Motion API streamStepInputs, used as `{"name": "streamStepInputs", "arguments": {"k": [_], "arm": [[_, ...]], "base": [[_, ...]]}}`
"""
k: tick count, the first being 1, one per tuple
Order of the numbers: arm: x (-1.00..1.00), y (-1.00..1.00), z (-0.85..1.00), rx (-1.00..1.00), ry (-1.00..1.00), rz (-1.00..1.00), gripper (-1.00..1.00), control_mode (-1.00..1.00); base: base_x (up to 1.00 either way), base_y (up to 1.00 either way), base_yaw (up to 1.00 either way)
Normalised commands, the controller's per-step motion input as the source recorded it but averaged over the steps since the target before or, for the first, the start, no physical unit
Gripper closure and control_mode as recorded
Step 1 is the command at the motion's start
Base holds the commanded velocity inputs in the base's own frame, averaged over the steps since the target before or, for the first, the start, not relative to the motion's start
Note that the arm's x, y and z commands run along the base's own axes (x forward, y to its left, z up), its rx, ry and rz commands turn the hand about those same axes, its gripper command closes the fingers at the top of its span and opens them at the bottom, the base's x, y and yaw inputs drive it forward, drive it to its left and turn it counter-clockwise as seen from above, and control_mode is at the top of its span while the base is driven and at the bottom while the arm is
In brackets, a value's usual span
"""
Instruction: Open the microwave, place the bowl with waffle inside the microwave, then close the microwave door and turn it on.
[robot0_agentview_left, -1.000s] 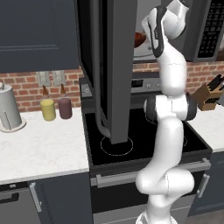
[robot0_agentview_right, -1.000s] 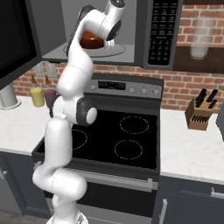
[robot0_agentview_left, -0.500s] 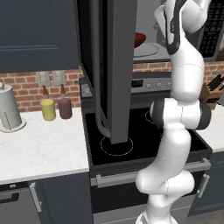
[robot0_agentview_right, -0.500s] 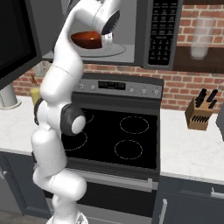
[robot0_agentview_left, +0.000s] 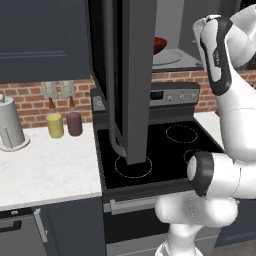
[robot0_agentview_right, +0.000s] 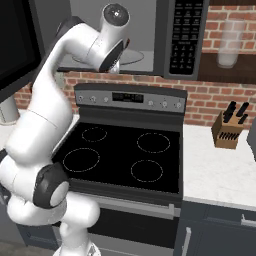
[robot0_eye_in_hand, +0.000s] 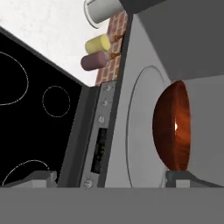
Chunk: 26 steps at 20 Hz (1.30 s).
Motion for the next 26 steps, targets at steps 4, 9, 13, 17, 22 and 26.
{"name": "streamStepInputs", "arguments": {"k": [4, 9, 13, 17, 22, 26], "arm": [[-1.00, 0.03, -0.02, 0.00, -0.17, -0.19, -1.00, -1.00], [-1.00, 0.01, 0.25, -0.01, 0.00, -0.15, -1.00, -1.00], [-1.00, 0.00, 0.32, -0.07, 0.00, -0.02, -1.00, -1.00], [-1.00, 0.00, 0.26, -0.06, 0.00, -0.01, -1.00, -1.00], [-1.00, 0.00, 0.11, -0.03, 0.00, -0.05, -1.00, -1.00], [-1.00, 0.10, 0.00, -0.02, 0.00, 0.00, -1.00, -1.00]], "base": [[0.00, 0.00, 0.00], [0.00, 0.00, 0.00], [0.00, 0.00, 0.00], [0.00, 0.00, 0.00], [0.00, 0.00, 0.00], [0.00, 0.00, 0.00]]}}
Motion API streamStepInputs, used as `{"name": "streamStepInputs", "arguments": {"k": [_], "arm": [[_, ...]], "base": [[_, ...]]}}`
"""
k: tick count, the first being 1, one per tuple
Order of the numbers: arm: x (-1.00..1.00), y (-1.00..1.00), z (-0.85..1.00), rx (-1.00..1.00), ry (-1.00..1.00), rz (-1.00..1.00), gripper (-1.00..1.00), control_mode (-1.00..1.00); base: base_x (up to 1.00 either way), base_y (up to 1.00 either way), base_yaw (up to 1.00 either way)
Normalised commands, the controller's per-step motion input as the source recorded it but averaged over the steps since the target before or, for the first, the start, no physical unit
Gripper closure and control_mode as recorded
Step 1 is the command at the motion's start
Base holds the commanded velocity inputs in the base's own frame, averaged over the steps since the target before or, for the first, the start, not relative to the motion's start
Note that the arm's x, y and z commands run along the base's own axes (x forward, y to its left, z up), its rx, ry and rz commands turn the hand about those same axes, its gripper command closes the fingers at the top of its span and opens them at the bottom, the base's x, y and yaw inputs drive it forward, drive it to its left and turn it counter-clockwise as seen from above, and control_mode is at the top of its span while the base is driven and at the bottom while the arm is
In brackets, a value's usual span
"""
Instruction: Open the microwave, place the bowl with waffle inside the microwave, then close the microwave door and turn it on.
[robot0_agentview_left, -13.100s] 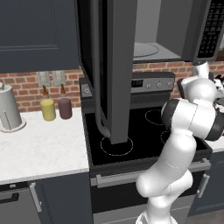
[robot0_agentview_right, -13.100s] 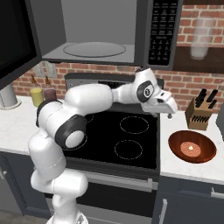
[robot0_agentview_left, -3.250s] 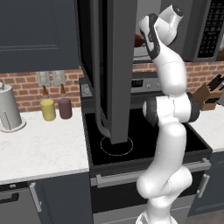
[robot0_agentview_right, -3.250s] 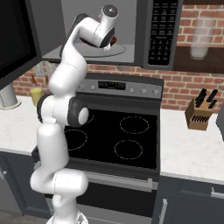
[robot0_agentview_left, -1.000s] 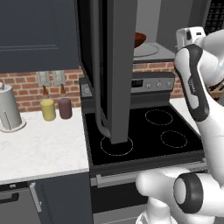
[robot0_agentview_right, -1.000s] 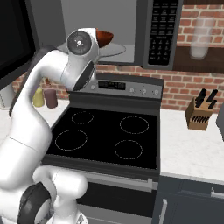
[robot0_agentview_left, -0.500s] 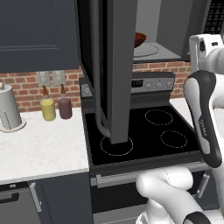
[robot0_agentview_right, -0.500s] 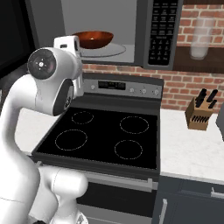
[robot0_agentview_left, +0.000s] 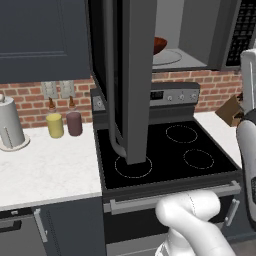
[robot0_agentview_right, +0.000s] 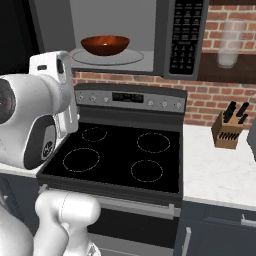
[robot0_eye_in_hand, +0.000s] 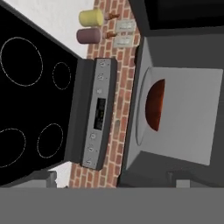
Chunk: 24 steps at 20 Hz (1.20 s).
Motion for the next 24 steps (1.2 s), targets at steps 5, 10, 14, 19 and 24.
{"name": "streamStepInputs", "arguments": {"k": [5, 10, 14, 19, 24], "arm": [[-0.98, 0.50, -0.05, -0.06, 0.00, -0.02, 1.00, -1.00], [-0.76, 0.40, -0.04, -0.07, 0.01, 0.04, 1.00, -1.00], [-0.77, 0.38, 0.00, -0.05, -0.04, 0.02, 1.00, -1.00], [-0.56, 0.54, 0.00, -0.07, 0.00, 0.00, 1.00, -1.00], [-0.43, 0.64, 0.00, -0.13, 0.00, 0.00, 1.00, -1.00]], "base": [[0.00, 0.00, 0.00], [0.00, 0.00, 0.00], [0.00, 0.00, 0.00], [0.00, 0.00, 0.00], [0.00, 0.00, 0.00]]}}
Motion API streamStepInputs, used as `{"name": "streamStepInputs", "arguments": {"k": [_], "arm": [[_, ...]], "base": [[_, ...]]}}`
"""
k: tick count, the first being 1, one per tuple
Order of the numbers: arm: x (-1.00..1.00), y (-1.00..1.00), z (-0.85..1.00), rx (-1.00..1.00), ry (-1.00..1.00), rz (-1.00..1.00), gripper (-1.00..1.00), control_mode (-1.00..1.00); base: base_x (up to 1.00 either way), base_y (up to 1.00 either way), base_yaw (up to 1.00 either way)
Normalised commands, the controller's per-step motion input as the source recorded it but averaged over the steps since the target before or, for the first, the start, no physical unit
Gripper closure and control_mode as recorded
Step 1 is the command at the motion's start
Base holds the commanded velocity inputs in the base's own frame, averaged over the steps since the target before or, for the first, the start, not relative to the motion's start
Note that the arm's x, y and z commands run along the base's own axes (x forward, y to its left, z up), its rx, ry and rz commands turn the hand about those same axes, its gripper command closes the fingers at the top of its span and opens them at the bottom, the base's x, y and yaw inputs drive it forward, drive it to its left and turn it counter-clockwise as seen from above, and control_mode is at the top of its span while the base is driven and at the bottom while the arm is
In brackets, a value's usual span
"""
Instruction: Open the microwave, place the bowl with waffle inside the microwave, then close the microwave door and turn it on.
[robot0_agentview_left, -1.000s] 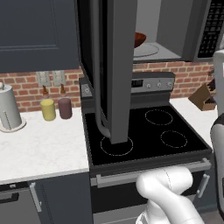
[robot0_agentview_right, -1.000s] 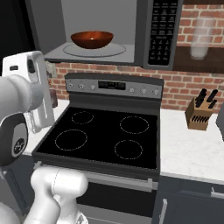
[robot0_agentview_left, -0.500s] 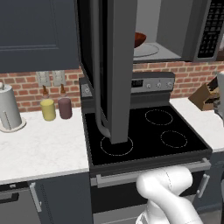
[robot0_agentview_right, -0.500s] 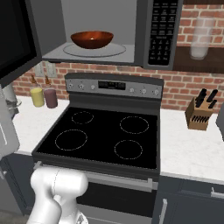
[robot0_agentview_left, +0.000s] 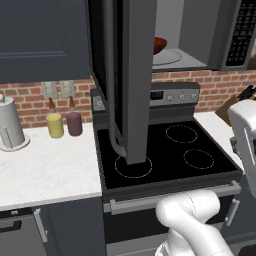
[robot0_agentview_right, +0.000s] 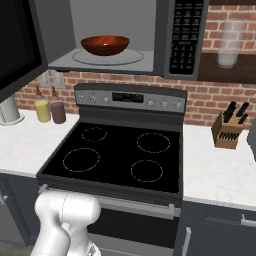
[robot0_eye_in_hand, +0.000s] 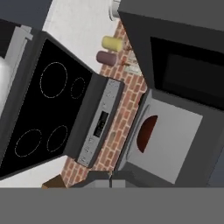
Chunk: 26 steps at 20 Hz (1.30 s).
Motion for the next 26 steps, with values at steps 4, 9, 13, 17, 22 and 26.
{"name": "streamStepInputs", "arguments": {"k": [4, 9, 13, 17, 22, 26], "arm": [[-0.29, 0.63, 0.00, -0.16, -0.07, 0.00, 1.00, -1.00], [-0.06, 0.49, 0.00, -0.15, -0.19, 0.00, 1.00, -1.00], [0.02, 0.43, -0.02, -0.12, -0.13, -0.06, 1.00, -1.00], [0.21, 0.60, -0.12, -0.14, -0.10, -0.12, 1.00, -1.00], [0.32, 0.73, -0.15, -0.17, -0.05, -0.16, 1.00, -1.00], [0.36, 0.83, -0.11, -0.16, 0.00, -0.17, 1.00, -1.00]], "base": [[0.00, 0.00, 0.00], [0.00, 0.00, 0.00], [0.00, 0.00, 0.00], [0.00, 0.00, 0.00], [0.00, 0.00, 0.00], [0.00, 0.00, 0.00]]}}
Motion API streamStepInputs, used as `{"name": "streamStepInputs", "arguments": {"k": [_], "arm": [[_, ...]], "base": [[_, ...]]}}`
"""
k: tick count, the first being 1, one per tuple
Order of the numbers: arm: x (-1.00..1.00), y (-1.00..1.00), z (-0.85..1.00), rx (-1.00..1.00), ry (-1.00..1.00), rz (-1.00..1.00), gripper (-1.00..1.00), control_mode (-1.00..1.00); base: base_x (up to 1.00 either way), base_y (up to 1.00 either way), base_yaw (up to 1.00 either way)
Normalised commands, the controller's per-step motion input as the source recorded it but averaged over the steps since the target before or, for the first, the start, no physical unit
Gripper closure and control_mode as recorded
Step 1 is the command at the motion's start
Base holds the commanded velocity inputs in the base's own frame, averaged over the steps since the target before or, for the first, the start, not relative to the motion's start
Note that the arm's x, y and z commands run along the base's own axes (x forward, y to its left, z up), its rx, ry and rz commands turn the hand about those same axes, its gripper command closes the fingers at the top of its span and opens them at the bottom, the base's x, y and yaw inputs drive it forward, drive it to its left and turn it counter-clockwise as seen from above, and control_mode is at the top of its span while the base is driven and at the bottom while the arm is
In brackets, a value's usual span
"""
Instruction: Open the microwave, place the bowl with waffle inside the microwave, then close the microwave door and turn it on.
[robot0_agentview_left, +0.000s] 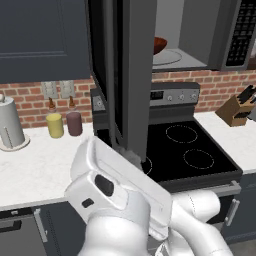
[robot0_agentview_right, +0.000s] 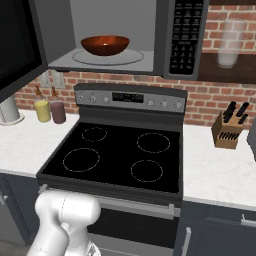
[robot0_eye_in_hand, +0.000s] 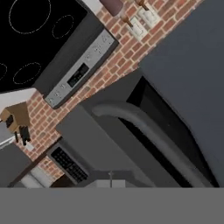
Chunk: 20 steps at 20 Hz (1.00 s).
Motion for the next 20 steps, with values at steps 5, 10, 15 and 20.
{"name": "streamStepInputs", "arguments": {"k": [5, 10, 15, 20], "arm": [[0.46, 0.90, -0.15, -0.16, 0.00, -0.20, 1.00, -1.00], [0.96, 0.88, -0.12, -0.15, 0.00, -0.30, 1.00, -1.00], [1.00, 0.26, 0.09, -0.12, -0.01, -0.25, 1.00, -1.00], [0.84, -0.41, 0.32, -0.06, 0.01, -0.11, 1.00, -1.00]], "base": [[0.00, 0.00, 0.00], [0.00, 0.00, 0.00], [0.00, 0.00, 0.00], [0.00, 0.00, 0.00]]}}
